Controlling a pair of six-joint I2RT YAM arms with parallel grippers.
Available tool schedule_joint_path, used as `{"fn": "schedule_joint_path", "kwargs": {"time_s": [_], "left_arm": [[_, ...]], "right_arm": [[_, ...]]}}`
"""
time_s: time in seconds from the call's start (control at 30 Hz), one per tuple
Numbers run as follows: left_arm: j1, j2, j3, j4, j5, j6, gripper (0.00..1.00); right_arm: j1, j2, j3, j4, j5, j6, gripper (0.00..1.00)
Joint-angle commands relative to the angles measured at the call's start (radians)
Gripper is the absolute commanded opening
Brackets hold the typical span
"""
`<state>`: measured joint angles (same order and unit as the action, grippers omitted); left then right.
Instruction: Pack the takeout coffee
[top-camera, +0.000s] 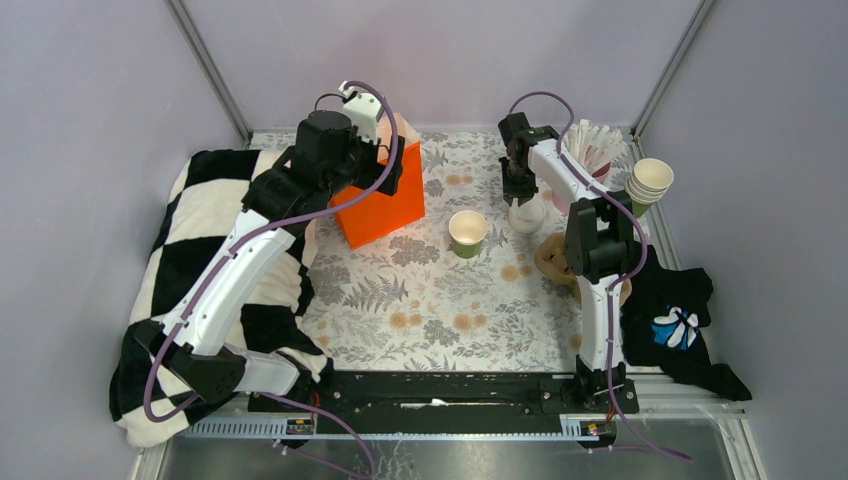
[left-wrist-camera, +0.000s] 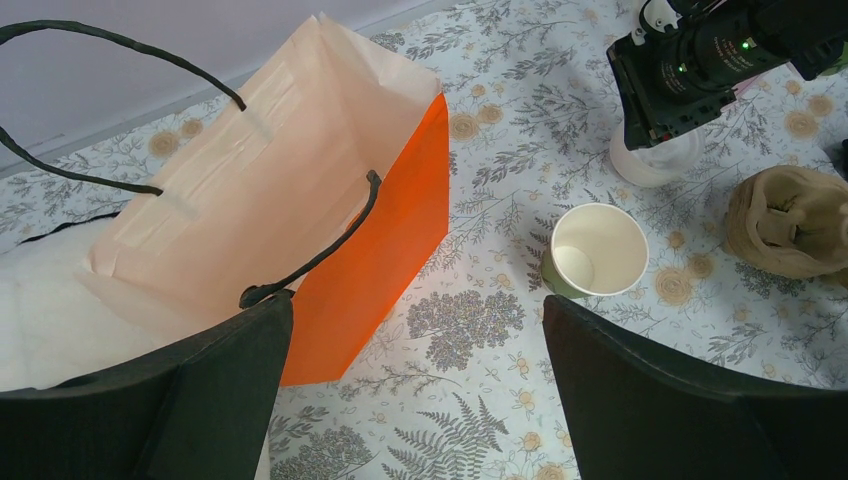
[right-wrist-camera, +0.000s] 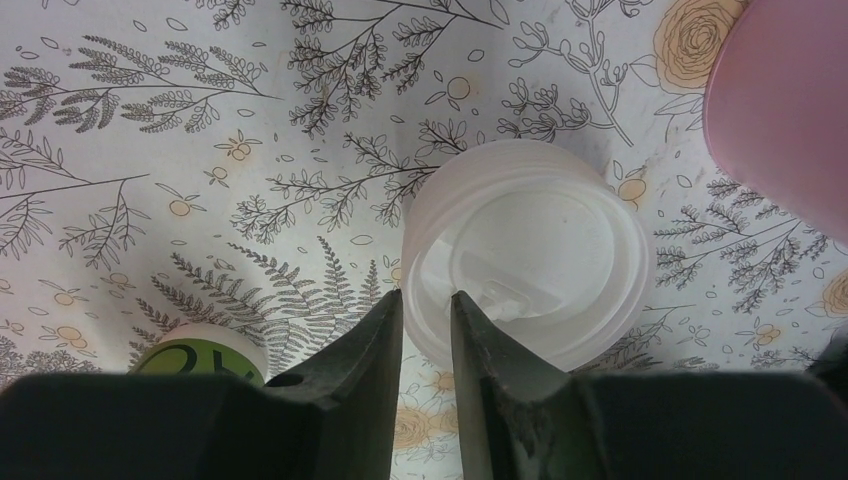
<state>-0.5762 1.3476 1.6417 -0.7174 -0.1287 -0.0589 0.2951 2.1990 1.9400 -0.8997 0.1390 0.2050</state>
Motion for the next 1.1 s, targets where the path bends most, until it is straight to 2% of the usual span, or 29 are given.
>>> {"fn": "schedule_joint_path", "kwargs": {"time_s": [0.0,0.8,1.07], "left_arm": [[-0.002,-0.018,0.038,0.009,-0.009,0.015,0.99],[-0.001,-0.018,0.024,0.011,0.001,0.018,0.99],[-0.002,-0.017,0.025,0.011,0.003,0.018,0.99]], "right_arm": [[-0.002,-0.007,-0.005,0.004,-0.017,-0.015,0.31],[-0.002,0.021,-0.023,0.015,-0.046,-0.019,0.23],[-0.003,0.009,-0.023,0.013,-0.043,-0.020,0.15]]}}
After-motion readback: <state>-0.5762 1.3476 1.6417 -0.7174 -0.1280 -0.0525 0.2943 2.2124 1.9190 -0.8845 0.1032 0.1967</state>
